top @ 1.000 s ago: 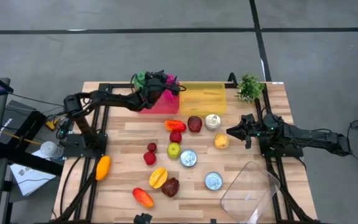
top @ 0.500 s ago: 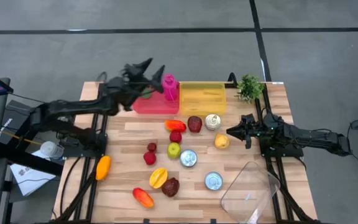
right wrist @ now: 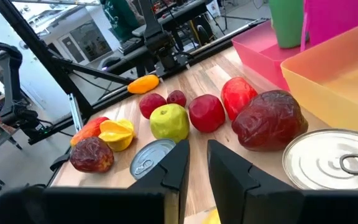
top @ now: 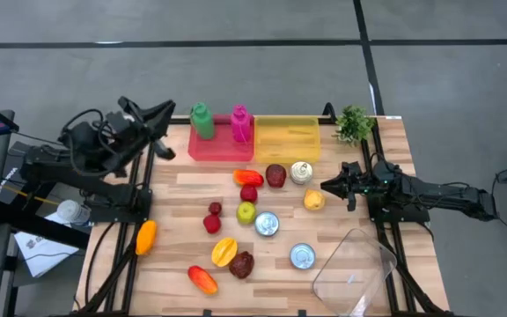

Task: Pick & Place Food Item
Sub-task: Put the pear into the transparent bin

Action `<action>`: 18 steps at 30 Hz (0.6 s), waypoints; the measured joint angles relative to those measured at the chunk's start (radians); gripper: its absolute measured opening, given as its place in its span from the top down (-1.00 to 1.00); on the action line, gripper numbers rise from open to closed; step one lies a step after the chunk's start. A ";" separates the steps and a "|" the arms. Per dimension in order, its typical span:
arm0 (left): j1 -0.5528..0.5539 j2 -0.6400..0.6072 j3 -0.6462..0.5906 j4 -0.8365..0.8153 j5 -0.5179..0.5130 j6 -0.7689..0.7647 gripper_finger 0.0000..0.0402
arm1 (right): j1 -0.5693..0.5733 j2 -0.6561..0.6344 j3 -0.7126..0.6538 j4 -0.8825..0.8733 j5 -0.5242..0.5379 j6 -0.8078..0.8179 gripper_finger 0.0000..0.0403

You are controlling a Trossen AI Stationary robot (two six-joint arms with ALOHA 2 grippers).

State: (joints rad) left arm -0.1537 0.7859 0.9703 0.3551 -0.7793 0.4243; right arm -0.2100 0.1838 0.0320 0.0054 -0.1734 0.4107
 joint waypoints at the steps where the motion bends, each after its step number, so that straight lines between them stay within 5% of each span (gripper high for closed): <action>1: -0.019 -0.011 0.000 -0.026 -0.017 0.002 0.96 | -0.001 0.001 0.013 -0.003 0.003 0.000 0.75; 6: -0.104 -0.070 -0.001 -0.189 -0.135 -0.010 0.99 | -0.001 0.039 0.093 -0.007 0.025 -0.037 0.84; 11: -0.150 -0.144 -0.001 -0.341 -0.113 -0.078 0.99 | -0.001 0.144 0.213 -0.043 0.031 -0.157 0.98; 18: -0.154 -0.231 -0.034 -0.532 -0.105 -0.215 1.00 | -0.001 0.360 0.436 -0.257 0.128 -0.209 0.92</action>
State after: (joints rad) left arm -0.3077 0.5552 0.9363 -0.1771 -0.8844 0.2091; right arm -0.2109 0.5436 0.4684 -0.2518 -0.0456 0.2016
